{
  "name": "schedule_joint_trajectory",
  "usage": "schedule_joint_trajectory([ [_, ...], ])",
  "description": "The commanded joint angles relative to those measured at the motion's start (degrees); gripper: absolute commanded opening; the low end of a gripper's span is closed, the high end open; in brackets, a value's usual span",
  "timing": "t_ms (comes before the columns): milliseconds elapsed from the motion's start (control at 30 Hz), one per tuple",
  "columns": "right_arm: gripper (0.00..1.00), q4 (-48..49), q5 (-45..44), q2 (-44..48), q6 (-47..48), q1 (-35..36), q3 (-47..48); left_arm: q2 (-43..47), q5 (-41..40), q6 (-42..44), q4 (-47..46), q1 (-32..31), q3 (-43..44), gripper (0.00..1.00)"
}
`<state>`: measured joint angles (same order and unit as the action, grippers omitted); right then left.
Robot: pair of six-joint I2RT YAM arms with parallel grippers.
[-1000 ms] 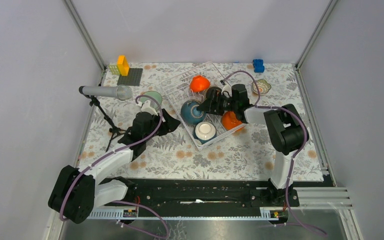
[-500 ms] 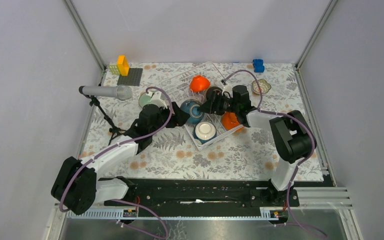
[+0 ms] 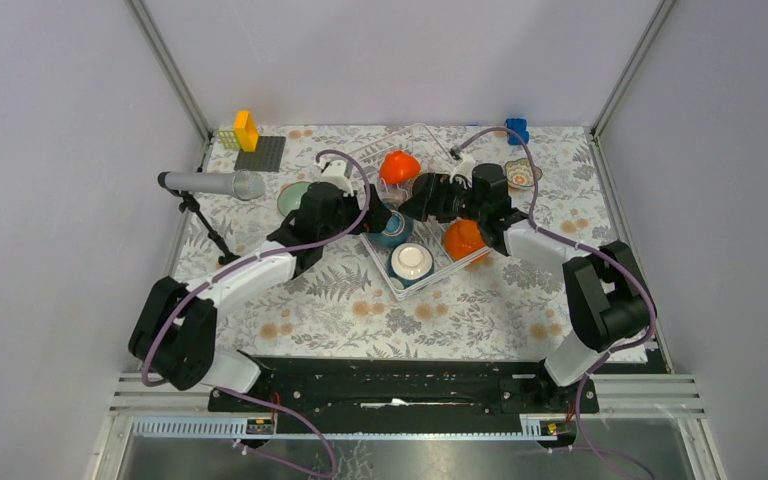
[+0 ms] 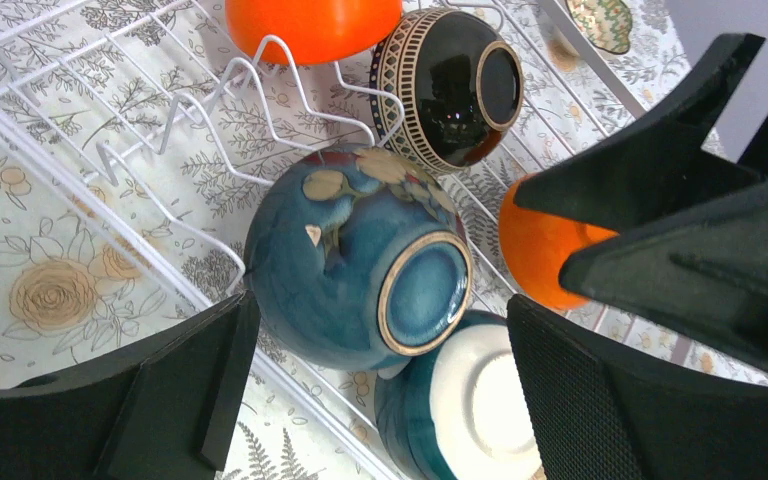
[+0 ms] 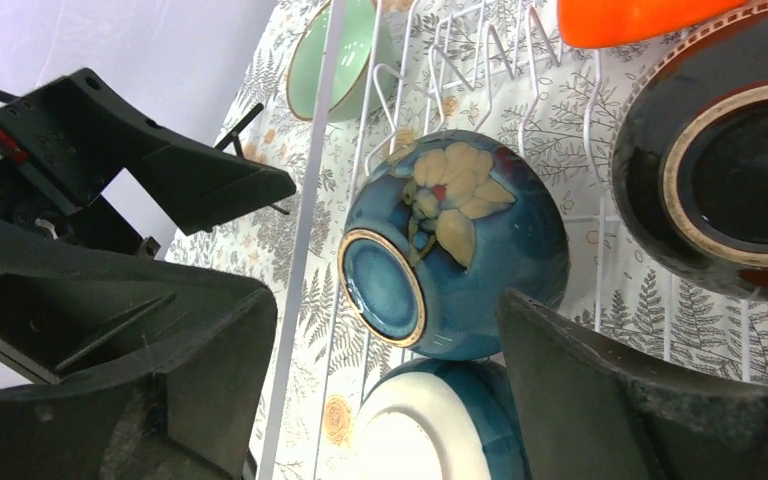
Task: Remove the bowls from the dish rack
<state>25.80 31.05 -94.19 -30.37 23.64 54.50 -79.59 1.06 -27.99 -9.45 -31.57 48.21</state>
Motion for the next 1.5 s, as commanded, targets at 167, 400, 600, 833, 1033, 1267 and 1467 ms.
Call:
schedule_joint_trajectory([
  [167,0.91,-3.6,-2.7,-2.3,2.5,0.4,1.5,-4.6,-1.6,3.2,2.5,-0.2,8.1,0.92],
  [400,1.0,2.8,-1.5,-2.0,1.7,0.4,-2.3,-7.5,0.8,4.1,2.2,-0.2,8.1,0.88],
  [600,1.0,7.2,-0.4,-2.1,1.2,0.3,-4.7,-9.6,0.4,3.7,1.0,-0.2,7.6,0.89],
  [833,1.0,8.6,0.2,-3.1,-0.3,-2.4,-5.5,-8.5,0.6,4.6,3.7,1.6,7.4,0.5],
  [1033,1.0,9.8,6.1,-7.7,0.4,-2.9,-2.1,-6.7,3.0,4.6,2.8,2.9,5.3,0.45],
  [1267,1.0,12.3,8.9,-13.0,0.8,-2.9,-0.3,-7.4,2.4,5.4,3.4,4.1,4.8,0.44],
  [1467,1.0,16.9,10.6,-14.6,-1.2,-2.9,-0.4,-8.2,3.2,5.0,2.0,4.5,4.2,0.44],
])
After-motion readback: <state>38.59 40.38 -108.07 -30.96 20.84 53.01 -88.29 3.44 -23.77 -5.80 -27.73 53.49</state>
